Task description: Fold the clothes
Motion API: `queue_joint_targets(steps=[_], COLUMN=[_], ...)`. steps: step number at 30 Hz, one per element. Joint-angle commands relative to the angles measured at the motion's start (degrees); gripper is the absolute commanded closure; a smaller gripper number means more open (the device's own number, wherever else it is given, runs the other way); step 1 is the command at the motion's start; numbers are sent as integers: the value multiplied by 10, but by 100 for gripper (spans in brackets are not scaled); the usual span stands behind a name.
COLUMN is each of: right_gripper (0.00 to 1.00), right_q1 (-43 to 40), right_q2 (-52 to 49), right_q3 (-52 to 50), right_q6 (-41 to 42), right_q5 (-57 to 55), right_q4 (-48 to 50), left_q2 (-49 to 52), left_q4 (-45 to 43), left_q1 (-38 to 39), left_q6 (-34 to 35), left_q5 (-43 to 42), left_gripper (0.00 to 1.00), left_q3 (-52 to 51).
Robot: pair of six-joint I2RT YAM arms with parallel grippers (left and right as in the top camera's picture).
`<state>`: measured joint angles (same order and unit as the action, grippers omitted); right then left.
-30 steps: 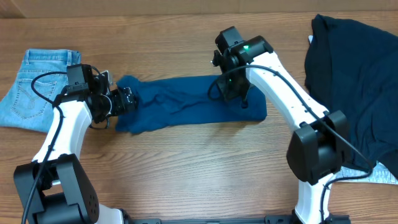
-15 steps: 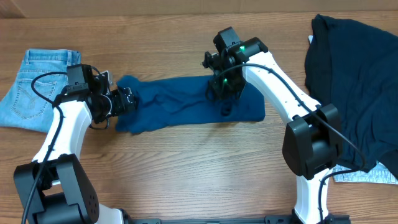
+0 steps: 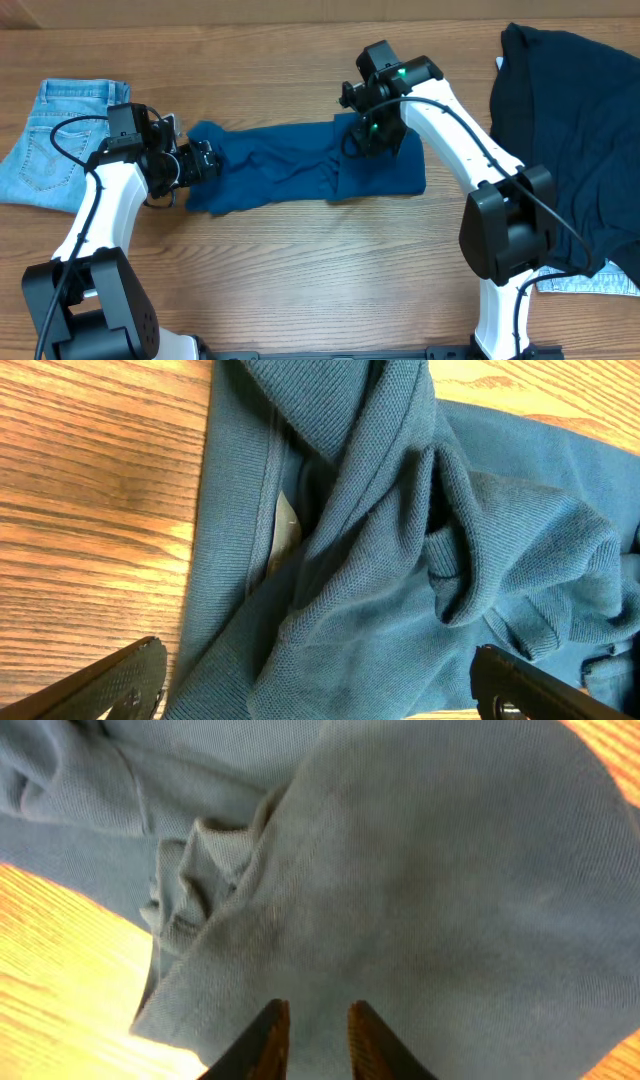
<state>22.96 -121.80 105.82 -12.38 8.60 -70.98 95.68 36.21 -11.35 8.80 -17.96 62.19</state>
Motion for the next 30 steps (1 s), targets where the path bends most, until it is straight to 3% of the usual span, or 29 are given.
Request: queue_joint_targets(steps=[1,5,8,12,14,16,17,24,30], right_gripper=[78,76,65,64,55,55,62,70,62], right_q1=[2,2,3,6,7,8,8,0,-62], right_q2=[3,3,3,3,3,3,3,2,6], right_q3=[10,10,10,10,10,10,10,6,8], right_q6=[6,2,2,2,-9,-24,-15,86,233], right_q5=[9,57,73,74,73,53,29,-77,-176], right_q4=[-4,-36,-79,-93,-105,-121,-120,-101,-57], left_q2=[-10,-10,-10,-10,-10,-10,-10,-10,-10], left_q4=[-1,0,-1,-1,0,0,0,0,2], left_q1=[-3,-3,-3,-3,-3,-3,-3,-3,-3], left_q6=[-7,-7,-7,-7,-7,-7,-7,-7,-7], left_q5=[5,5,5,5,5,5,5,5,5], left_gripper=[1,1,1,1,1,1,1,1,1], left_q3=[11,11,11,11,11,11,11,11,11])
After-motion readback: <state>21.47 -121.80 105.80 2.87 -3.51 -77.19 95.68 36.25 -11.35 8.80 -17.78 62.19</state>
